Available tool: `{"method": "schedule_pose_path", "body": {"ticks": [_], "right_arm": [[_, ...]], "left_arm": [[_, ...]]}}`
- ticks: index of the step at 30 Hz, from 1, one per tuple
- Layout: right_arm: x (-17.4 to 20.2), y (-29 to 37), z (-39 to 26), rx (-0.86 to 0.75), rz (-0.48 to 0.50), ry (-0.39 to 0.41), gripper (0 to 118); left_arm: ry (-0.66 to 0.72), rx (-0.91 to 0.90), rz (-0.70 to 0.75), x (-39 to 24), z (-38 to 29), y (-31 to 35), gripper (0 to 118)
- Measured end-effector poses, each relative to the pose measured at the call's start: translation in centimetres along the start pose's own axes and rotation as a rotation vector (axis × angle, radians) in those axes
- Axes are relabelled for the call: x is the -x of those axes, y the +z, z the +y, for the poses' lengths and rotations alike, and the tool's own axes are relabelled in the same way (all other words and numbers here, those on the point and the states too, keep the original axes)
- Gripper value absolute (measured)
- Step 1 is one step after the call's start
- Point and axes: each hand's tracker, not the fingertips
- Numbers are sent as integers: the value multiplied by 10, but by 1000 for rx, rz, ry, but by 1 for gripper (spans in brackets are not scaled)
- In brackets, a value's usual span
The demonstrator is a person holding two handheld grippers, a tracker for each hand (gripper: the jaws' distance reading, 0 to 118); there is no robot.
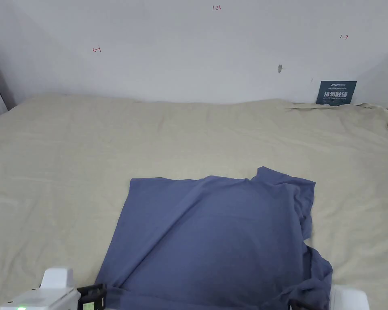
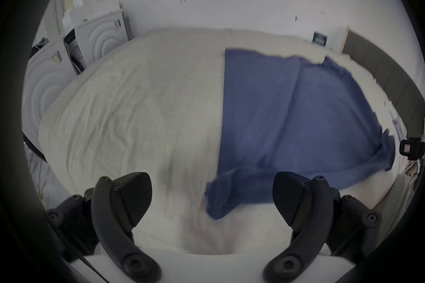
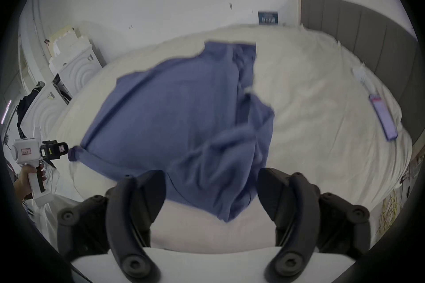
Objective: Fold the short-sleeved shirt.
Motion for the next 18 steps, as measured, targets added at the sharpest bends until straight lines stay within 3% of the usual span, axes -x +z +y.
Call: {"method": "schedule_pose_path", "body": {"ticks": [7,13,16,18], "right_arm": [[12,54,58,-245,-44,48,87],[15,82,83,-413,-122,93,96],[16,88,85,-457,-157,115,95],[15,90,82,-482,-161,107,92]], "left_arm": [[2,-226,-23,-17,51,43,112],[1,-348,-4,-30,78,64,109],[-37,-419,18,-39,79,71,94],[-49,-435,13,-45,76,74,74]]}}
